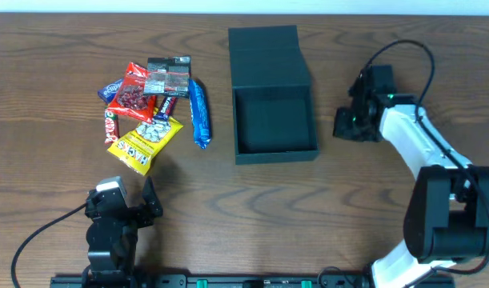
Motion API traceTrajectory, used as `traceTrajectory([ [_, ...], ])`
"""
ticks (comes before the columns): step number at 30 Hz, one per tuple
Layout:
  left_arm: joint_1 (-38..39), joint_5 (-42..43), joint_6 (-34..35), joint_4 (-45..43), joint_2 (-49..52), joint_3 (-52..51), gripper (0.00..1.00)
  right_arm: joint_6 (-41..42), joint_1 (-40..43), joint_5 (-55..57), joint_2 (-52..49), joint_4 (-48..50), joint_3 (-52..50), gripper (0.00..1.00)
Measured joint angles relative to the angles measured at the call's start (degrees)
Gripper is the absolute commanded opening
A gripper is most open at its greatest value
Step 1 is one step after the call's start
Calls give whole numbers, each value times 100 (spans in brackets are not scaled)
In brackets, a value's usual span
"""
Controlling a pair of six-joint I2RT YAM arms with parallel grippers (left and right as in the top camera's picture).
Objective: Pack container
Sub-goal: 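Push the black box's side with the right gripper to align it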
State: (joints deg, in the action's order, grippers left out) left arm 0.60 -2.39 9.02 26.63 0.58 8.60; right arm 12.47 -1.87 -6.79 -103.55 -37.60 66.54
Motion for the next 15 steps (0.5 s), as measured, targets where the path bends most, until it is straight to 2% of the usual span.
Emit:
traceTrajectory([
  [7,0,0,0,0,0,0,95,-15,-411,-656,0,608,-260,1],
  [15,0,0,0,0,0,0,95,17,-544,-750,0,809,-260,1],
])
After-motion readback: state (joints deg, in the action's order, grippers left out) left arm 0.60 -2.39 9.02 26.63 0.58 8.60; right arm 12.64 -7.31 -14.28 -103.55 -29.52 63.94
